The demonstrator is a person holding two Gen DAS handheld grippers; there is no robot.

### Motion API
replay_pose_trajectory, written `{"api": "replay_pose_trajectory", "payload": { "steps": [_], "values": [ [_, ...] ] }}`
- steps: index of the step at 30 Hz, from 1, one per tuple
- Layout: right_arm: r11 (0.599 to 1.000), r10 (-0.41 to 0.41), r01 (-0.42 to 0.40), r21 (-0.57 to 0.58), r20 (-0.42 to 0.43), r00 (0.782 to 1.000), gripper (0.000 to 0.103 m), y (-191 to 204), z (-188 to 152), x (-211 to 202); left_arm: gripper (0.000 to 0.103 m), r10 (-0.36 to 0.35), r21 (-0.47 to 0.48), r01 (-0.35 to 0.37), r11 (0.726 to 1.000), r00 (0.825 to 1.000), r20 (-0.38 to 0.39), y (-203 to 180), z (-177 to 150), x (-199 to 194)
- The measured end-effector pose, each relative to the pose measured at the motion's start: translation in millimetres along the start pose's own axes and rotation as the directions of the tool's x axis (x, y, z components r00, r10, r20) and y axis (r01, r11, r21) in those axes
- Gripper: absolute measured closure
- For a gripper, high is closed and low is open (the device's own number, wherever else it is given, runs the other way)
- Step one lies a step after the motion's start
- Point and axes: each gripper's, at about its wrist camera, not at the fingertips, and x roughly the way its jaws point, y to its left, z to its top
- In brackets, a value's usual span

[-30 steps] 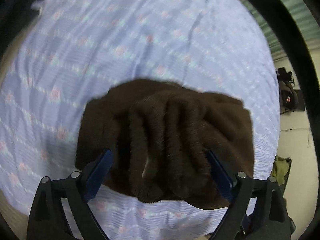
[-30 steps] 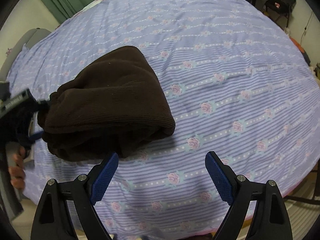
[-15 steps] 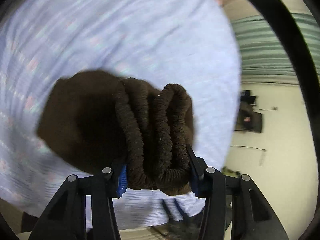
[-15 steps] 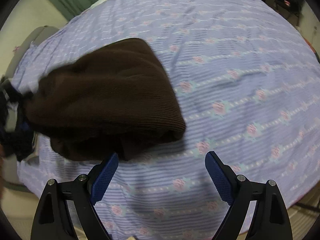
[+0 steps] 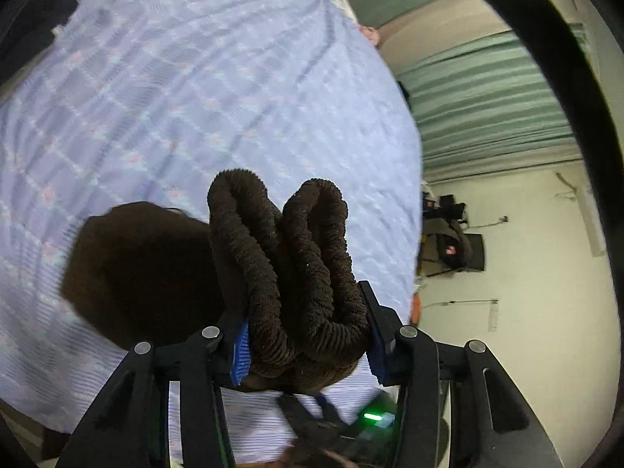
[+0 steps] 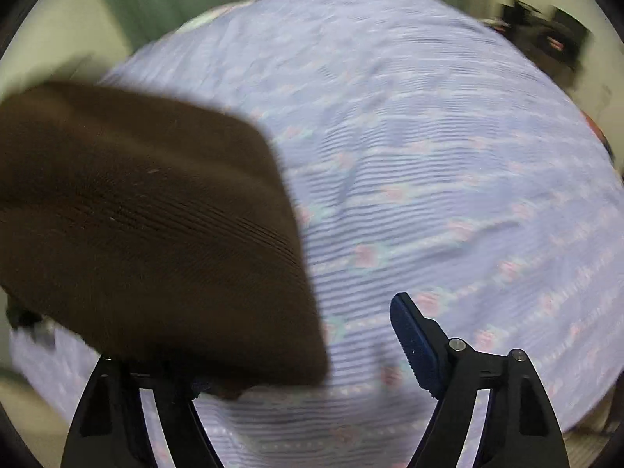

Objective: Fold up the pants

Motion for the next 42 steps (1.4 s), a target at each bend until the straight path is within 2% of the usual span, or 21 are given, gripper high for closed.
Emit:
{"api": "replay_pose_trajectory", "payload": {
  "steps": [2, 6, 9, 12, 18, 20, 23, 24, 26, 28, 29, 31, 32, 34, 36, 38, 42],
  "values": [
    [0.999, -0.033, 0.032, 0.022, 0.014, 0.999, 0.024, -10, -6, -10, 0.057, 0.037, -0.018, -0.037, 0.999, 0.999, -0.008, 21, 0, 4],
    [0.992, -0.091, 0.092, -0.091, 0.018, 0.996, 0.024, 6, -16, -14, 0.057, 0.112, -0.108, -0.116, 0.987, 0.993, -0.039, 89, 0, 12],
    [0.984, -0.097, 0.091, -0.153, -0.029, 0.995, 0.024, 22, -20, -8, 0.058, 0.167, -0.087, -0.169, 0.982, 0.985, -0.037, 117, 4, 14],
    [0.974, -0.084, 0.072, -0.216, -0.045, 0.995, 0.024, 34, -30, -8, 0.058, 0.226, 0.003, -0.226, 0.974, 0.974, -0.026, 130, 9, 14],
    [0.971, -0.040, -0.004, -0.240, -0.178, 0.983, 0.024, 31, -38, -12, 0.056, 0.317, 0.170, -0.306, 0.937, 0.947, -0.041, 126, 12, 32],
    [0.970, 0.007, -0.058, -0.238, -0.210, 0.978, 0.024, 30, -40, -32, 0.054, 0.335, 0.202, -0.324, 0.924, 0.942, -0.025, 117, 9, 31],
    [0.957, 0.071, -0.104, -0.269, -0.130, 0.989, 0.024, 39, -35, -68, 0.048, 0.404, 0.325, -0.386, 0.863, 0.915, 0.015, 98, 0, 39],
    [0.956, 0.084, -0.107, -0.275, -0.096, 0.992, 0.024, 42, -31, -74, 0.047, 0.413, 0.343, -0.394, 0.853, 0.910, 0.018, 96, -1, 40],
    [0.961, 0.106, -0.114, -0.253, -0.047, 0.993, 0.024, 44, -18, -71, 0.042, 0.412, 0.335, -0.390, 0.858, 0.911, 0.008, 100, -1, 39],
    [0.977, 0.114, -0.119, -0.178, -0.037, 0.993, 0.024, 38, -5, -50, 0.039, 0.399, 0.282, -0.382, 0.880, 0.917, -0.006, 108, 3, 38],
    [0.981, 0.116, -0.124, -0.148, -0.058, 0.991, 0.024, 34, -3, -34, 0.036, 0.395, 0.263, -0.378, 0.888, 0.919, -0.011, 114, 6, 37],
    [0.989, 0.093, -0.113, -0.098, -0.183, 0.979, 0.024, 28, -14, 4, 0.031, 0.403, 0.240, -0.387, 0.890, 0.915, -0.021, 122, 7, 37],
    [0.989, 0.107, -0.128, -0.073, -0.242, 0.964, 0.024, 23, -25, 18, 0.031, 0.411, 0.240, -0.393, 0.888, 0.911, -0.030, 124, 6, 37],
    [0.989, 0.105, -0.131, -0.073, -0.291, 0.951, 0.024, 18, -42, 33, 0.030, 0.436, 0.264, -0.407, 0.874, 0.898, -0.060, 129, 0, 44],
    [0.991, 0.116, -0.132, -0.032, -0.303, 0.946, 0.024, 12, -50, 38, 0.029, 0.455, 0.287, -0.422, 0.860, 0.889, -0.055, 128, -7, 42],
    [0.991, 0.128, -0.136, -0.009, -0.297, 0.946, 0.024, 13, -45, 33, 0.028, 0.445, 0.278, -0.417, 0.865, 0.895, -0.042, 127, -10, 37],
    [0.982, 0.112, -0.142, -0.120, -0.229, 0.967, 0.024, 31, -32, 9, 0.027, 0.427, 0.261, -0.406, 0.876, 0.904, -0.026, 126, -6, 15]
  ]
}}
